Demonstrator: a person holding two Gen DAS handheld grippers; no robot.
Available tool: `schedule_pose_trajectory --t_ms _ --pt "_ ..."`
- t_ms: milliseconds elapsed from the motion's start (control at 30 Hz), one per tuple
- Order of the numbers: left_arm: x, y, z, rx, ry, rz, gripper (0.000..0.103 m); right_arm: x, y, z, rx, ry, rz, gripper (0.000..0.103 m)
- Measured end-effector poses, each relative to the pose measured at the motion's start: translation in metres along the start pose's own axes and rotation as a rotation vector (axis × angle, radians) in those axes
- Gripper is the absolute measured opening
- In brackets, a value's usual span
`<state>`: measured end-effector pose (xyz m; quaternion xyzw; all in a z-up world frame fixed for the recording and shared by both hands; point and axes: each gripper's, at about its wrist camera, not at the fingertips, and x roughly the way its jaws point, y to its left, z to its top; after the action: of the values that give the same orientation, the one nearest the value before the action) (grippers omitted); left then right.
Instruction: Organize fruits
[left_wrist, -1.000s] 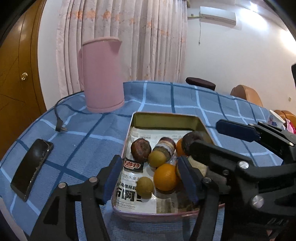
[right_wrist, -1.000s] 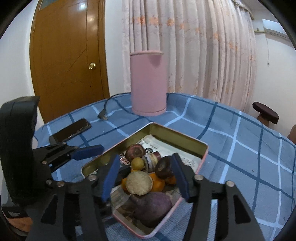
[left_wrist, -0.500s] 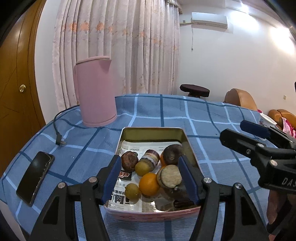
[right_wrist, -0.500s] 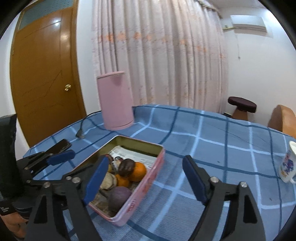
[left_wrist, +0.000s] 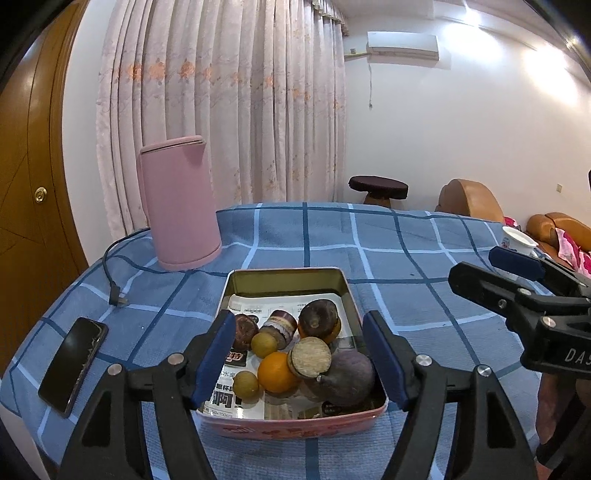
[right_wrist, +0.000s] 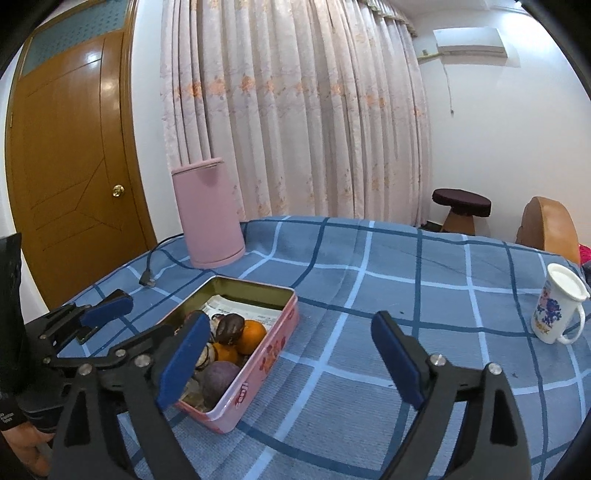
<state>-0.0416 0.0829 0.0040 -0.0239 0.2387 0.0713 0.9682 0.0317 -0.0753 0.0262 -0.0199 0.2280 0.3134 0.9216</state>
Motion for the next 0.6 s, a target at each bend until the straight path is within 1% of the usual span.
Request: schedule_pose_trajectory --t_ms 600 --pt "-0.0049 -0.0037 -0.0003 0.008 -0.008 -0.009 0.073 -0.0087 0.0043 -0.0002 -0.004 -0.015 -0.007 0.095"
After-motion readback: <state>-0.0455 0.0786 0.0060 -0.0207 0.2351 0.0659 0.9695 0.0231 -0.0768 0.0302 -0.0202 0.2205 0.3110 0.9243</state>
